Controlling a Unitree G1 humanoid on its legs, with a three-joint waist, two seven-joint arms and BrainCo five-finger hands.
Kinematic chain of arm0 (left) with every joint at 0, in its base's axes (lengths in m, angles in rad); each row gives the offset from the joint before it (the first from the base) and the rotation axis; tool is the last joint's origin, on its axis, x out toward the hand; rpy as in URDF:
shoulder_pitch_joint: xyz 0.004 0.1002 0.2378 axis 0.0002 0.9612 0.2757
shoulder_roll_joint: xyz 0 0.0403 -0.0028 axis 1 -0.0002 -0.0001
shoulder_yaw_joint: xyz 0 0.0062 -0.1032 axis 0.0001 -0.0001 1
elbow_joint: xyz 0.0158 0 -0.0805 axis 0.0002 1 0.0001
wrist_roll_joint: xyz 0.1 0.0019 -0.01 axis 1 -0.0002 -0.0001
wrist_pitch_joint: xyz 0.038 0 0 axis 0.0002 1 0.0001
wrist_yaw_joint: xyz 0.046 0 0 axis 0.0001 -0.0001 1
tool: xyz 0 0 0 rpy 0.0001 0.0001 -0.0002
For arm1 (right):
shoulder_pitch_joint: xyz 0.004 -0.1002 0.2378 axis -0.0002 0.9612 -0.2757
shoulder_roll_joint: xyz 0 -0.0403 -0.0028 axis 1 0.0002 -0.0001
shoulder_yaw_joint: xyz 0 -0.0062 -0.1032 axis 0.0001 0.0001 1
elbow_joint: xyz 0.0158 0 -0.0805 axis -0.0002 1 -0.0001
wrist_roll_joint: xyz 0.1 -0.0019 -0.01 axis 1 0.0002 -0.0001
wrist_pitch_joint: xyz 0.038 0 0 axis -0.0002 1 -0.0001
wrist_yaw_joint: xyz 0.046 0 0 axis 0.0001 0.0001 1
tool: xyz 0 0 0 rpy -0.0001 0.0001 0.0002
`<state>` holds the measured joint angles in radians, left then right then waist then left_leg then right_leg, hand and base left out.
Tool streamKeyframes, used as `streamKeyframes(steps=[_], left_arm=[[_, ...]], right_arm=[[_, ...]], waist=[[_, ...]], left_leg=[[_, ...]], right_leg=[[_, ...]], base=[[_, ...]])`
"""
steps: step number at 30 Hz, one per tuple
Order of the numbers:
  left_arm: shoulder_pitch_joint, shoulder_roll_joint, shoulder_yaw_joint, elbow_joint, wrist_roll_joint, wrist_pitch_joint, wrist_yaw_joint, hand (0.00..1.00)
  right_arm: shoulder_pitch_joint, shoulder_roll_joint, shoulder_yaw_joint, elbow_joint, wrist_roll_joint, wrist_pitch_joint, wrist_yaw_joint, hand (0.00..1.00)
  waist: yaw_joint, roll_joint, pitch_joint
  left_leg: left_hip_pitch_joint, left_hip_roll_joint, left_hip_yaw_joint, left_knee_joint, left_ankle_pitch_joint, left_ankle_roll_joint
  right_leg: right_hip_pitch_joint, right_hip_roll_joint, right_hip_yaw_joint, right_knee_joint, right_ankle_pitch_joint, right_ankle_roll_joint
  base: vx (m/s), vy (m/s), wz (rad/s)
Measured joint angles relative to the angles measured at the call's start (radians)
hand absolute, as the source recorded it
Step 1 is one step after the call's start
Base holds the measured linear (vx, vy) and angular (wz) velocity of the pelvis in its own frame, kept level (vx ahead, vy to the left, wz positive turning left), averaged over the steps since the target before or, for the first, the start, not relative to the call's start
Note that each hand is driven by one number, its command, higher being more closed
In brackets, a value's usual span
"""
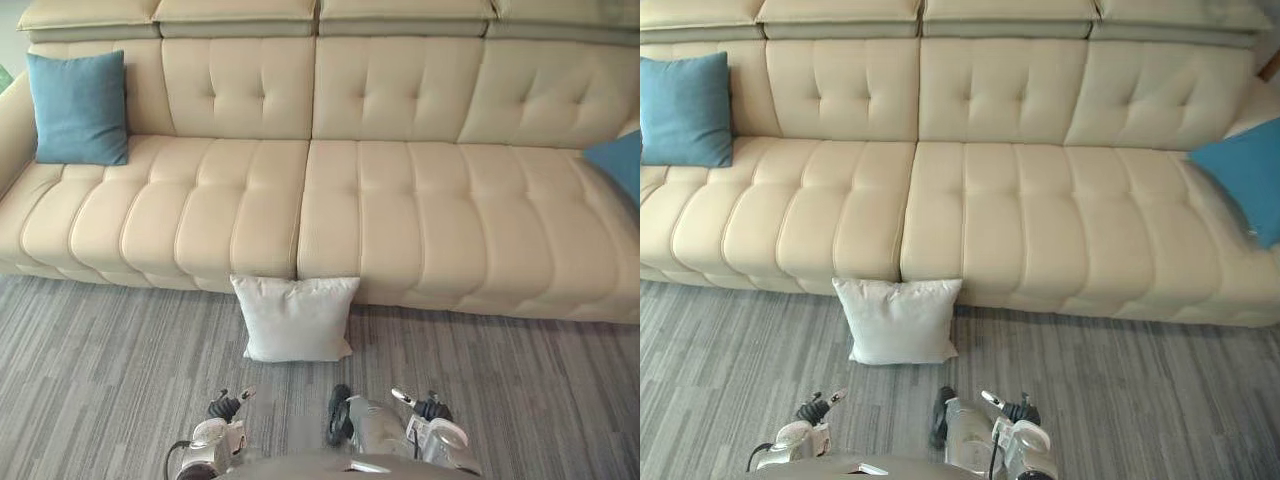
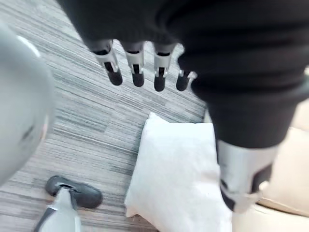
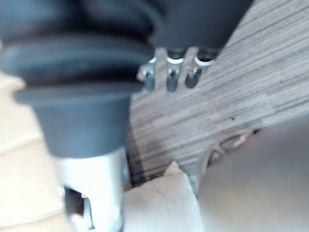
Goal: Pick up cushions and gather them together orderly.
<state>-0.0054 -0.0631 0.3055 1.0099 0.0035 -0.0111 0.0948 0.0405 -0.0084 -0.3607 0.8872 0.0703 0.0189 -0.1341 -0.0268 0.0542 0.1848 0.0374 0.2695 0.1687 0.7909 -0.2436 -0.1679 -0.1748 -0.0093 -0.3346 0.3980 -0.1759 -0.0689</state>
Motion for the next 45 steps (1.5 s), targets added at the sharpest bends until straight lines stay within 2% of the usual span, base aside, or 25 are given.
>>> streamKeyframes(steps=[2,3,5,6,7,8,9,10,11,12,13,16,17,18,22,29,33,34,36,39,40,41,42,44,45], left_arm=[[0.003,-0.003,0.017,-0.026,-0.001,0.0,0.002,0.0],[0.003,-0.003,0.02,-0.035,-0.002,0.0,0.003,0.0],[0.001,-0.004,0.021,-0.047,-0.001,0.0,0.003,0.0],[0.0,-0.005,0.027,-0.051,-0.001,0.0,0.003,0.0],[-0.001,-0.005,0.027,-0.053,-0.001,0.0,0.003,0.0],[-0.002,-0.002,0.025,-0.055,-0.001,0.0,0.003,0.0],[-0.003,0.0,0.024,-0.055,-0.001,0.0,0.003,0.0],[-0.001,-0.002,0.021,-0.052,0.0,0.0,0.003,0.0],[-0.008,0.013,0.006,-0.049,0.0,-0.003,0.006,0.0],[-0.008,0.024,0.004,-0.049,0.0,-0.004,0.006,0.0],[-0.008,0.052,0.003,-0.034,0.0,-0.003,0.007,0.0],[0.008,0.074,0.0,-0.001,-0.001,0.004,0.007,0.0],[0.023,0.079,-0.003,0.007,0.0,0.004,0.006,0.0],[0.029,0.082,-0.005,0.019,0.0,0.004,0.006,0.0],[0.032,0.09,-0.05,0.044,0.001,0.004,0.006,0.0],[0.035,0.103,-0.094,0.063,0.001,0.003,0.005,0.0],[0.035,0.114,-0.11,0.066,0.001,0.003,0.004,0.0],[0.034,0.115,-0.115,0.069,0.001,0.003,0.005,0.0],[0.032,0.114,-0.12,0.071,0.001,0.003,0.007,0.0],[0.009,0.114,-0.132,0.057,-0.002,0.001,0.015,0.0],[-0.004,0.116,-0.132,0.054,-0.002,0.002,0.021,0.0],[-0.036,0.123,-0.133,0.033,-0.014,0.002,0.038,0.0],[-0.062,0.124,-0.132,-0.002,-0.038,0.002,0.055,0.0],[-0.083,0.125,-0.131,-0.032,-0.062,0.001,0.071,0.0],[-0.113,0.126,-0.131,-0.063,-0.083,0.0,0.08,0.0]], right_arm=[[0.008,-0.001,0.004,0.003,0.0,0.007,-0.001,0.0],[0.008,-0.001,0.004,0.005,0.0,0.008,-0.001,0.0],[0.015,0.0,0.0,0.014,0.003,0.009,-0.002,0.0],[0.014,0.0,-0.008,0.024,0.003,0.011,-0.007,0.0],[0.014,0.0,-0.009,0.026,0.003,0.011,-0.008,0.0],[0.014,0.002,-0.011,0.028,0.002,0.012,-0.008,0.0],[0.015,0.003,-0.012,0.029,0.002,0.012,-0.008,0.0],[0.023,0.001,-0.013,0.03,0.001,0.013,-0.008,0.0],[0.027,0.005,-0.01,0.032,0.001,0.012,-0.008,0.0],[0.029,0.013,-0.007,0.032,0.001,0.012,-0.008,0.0],[0.03,0.031,-0.008,0.033,0.001,0.012,-0.007,0.0],[0.032,0.038,-0.008,0.037,0.0,0.013,-0.006,0.0],[0.033,0.039,-0.008,0.044,-0.001,0.012,-0.006,0.0],[0.033,0.038,-0.007,0.045,-0.003,0.012,-0.006,0.0],[0.025,0.026,-0.004,0.071,-0.029,0.006,-0.006,0.0],[0.027,0.004,0.017,0.082,-0.03,0.007,-0.006,0.0],[0.026,0.001,0.044,0.081,-0.03,0.007,-0.007,0.0],[0.023,-0.001,0.045,0.078,-0.029,0.007,-0.006,0.0],[0.02,-0.015,0.065,0.074,-0.03,0.007,-0.008,0.0],[-0.022,-0.028,0.123,0.069,-0.039,0.007,-0.019,0.0],[-0.038,-0.027,0.133,0.064,-0.039,0.007,-0.021,0.0],[-0.079,-0.026,0.164,0.046,-0.039,0.008,-0.024,0.0],[-0.11,-0.023,0.188,0.005,-0.04,0.01,-0.03,0.0],[-0.141,-0.024,0.213,-0.038,-0.043,0.011,-0.044,0.0],[-0.177,-0.03,0.239,-0.076,-0.061,0.01,-0.059,0.0]], waist=[[0.011,-0.001,0.002],[0.015,-0.003,0.004],[0.021,-0.008,0.006],[0.029,-0.02,0.012],[0.03,-0.021,0.013],[0.031,-0.024,0.014],[0.031,-0.025,0.015],[0.033,-0.022,0.008],[0.045,-0.04,-0.007],[0.045,-0.045,-0.007],[0.04,-0.082,-0.016],[0.043,-0.094,-0.021],[0.041,-0.083,-0.02],[0.037,-0.093,-0.03],[0.03,-0.083,-0.041],[0.03,-0.078,-0.045],[0.027,-0.088,-0.045],[0.024,-0.089,-0.042],[0.023,-0.089,-0.036],[0.035,-0.083,-0.035],[0.034,-0.083,-0.024],[0.033,-0.084,0.021],[0.035,-0.084,0.055],[0.038,-0.073,0.077],[0.042,-0.069,0.112]], left_leg=[[-0.09,0.063,0.075,0.198,-0.004,0.008],[-0.11,0.071,0.101,0.208,-0.01,0.019],[-0.146,0.085,0.155,0.162,-0.032,0.056],[-0.162,0.09,0.191,0.078,-0.042,0.071],[-0.166,0.09,0.196,0.038,-0.045,0.075],[-0.181,0.087,0.2,-0.085,-0.044,0.077],[-0.185,0.08,0.199,-0.185,-0.031,0.085],[-0.185,0.066,0.192,-0.314,0.055,0.11],[-0.179,0.019,0.176,-0.358,0.125,0.078],[-0.177,0.004,0.18,-0.365,0.125,0.078],[-0.173,-0.024,0.18,-0.377,0.125,0.078],[-0.133,-0.043,0.189,-0.416,0.125,0.078],[-0.104,-0.054,0.196,-0.456,0.131,0.085],[-0.081,-0.063,0.205,-0.495,0.143,0.085],[-0.017,-0.092,0.224,-0.666,0.234,0.078],[0.069,-0.132,0.212,-0.87,0.321,0.082],[0.069,-0.166,0.213,-0.877,0.326,0.089],[0.07,-0.18,0.21,-0.878,0.332,0.095],[0.067,-0.186,0.199,-0.878,0.334,0.097],[-0.038,-0.189,0.191,-0.862,0.331,0.105],[-0.085,-0.179,0.189,-0.824,0.328,0.107],[-0.186,-0.153,0.189,-0.706,0.295,0.127],[-0.32,-0.107,0.189,-0.539,0.234,0.128],[-0.429,-0.049,0.19,-0.396,0.173,0.131],[-0.491,-0.014,0.194,-0.312,0.138,0.137]], right_leg=[[0.09,0.022,0.015,-0.045,-0.021,-0.009],[0.113,0.022,0.023,-0.064,-0.022,-0.006],[0.162,0.015,0.037,-0.107,-0.015,0.004],[0.19,0.004,0.051,-0.12,-0.012,0.008],[0.201,-0.002,0.053,-0.127,-0.012,0.009],[0.231,-0.028,0.054,-0.13,-0.011,0.015],[0.247,-0.045,0.054,-0.127,-0.012,0.032],[0.251,-0.057,0.057,-0.117,-0.02,0.076],[0.246,-0.094,0.09,-0.112,-0.052,0.125],[0.246,-0.103,0.104,-0.121,-0.052,0.125],[0.263,-0.118,0.119,-0.16,-0.024,0.123],[0.295,-0.125,0.136,-0.198,0.027,0.131],[0.307,-0.126,0.143,-0.213,0.044,0.13],[0.313,-0.126,0.156,-0.225,0.058,0.132],[0.31,-0.117,0.173,-0.279,0.109,0.139],[0.279,-0.11,0.217,-0.295,0.114,0.138],[0.279,-0.14,0.217,-0.318,0.096,0.148],[0.277,-0.156,0.218,-0.317,0.076,0.179],[0.274,-0.161,0.218,-0.308,0.07,0.187],[0.161,-0.157,0.246,-0.286,0.067,0.179],[0.121,-0.156,0.249,-0.271,0.077,0.162],[0.05,-0.156,0.257,-0.227,0.092,0.141],[-0.042,-0.14,0.27,-0.172,0.102,0.137],[-0.119,-0.115,0.283,-0.118,0.102,0.144],[-0.182,-0.099,0.304,-0.062,0.095,0.155]], base=[[0.47,-0.014,-0.24],[0.46,0.049,-0.22],[0.34,0.091,-0.22],[0.27,0.131,-0.22],[0.33,0.202,-0.16],[0.29,0.248,0.01],[0.26,0.264,0.05],[0.25,0.313,-0.01],[0.19,0.236,-0.03],[0.25,0.301,0.06],[0.16,0.196,0.15],[0.12,0.138,0.02],[0.07,0.05,-0.14],[0.06,0.032,-0.15],[0.01,-0.015,-0.17],[-0.07,-0.016,-0.23],[-0.16,0.023,-0.18],[-0.18,0.031,0.05],[-0.16,0.033,0.12],[-0.15,0.059,-0.01],[-0.15,0.047,-0.13],[-0.23,0.02,-0.15],[-0.24,0.018,-0.21],[-0.17,0.051,-0.44],[-0.18,0.112,-0.56]])
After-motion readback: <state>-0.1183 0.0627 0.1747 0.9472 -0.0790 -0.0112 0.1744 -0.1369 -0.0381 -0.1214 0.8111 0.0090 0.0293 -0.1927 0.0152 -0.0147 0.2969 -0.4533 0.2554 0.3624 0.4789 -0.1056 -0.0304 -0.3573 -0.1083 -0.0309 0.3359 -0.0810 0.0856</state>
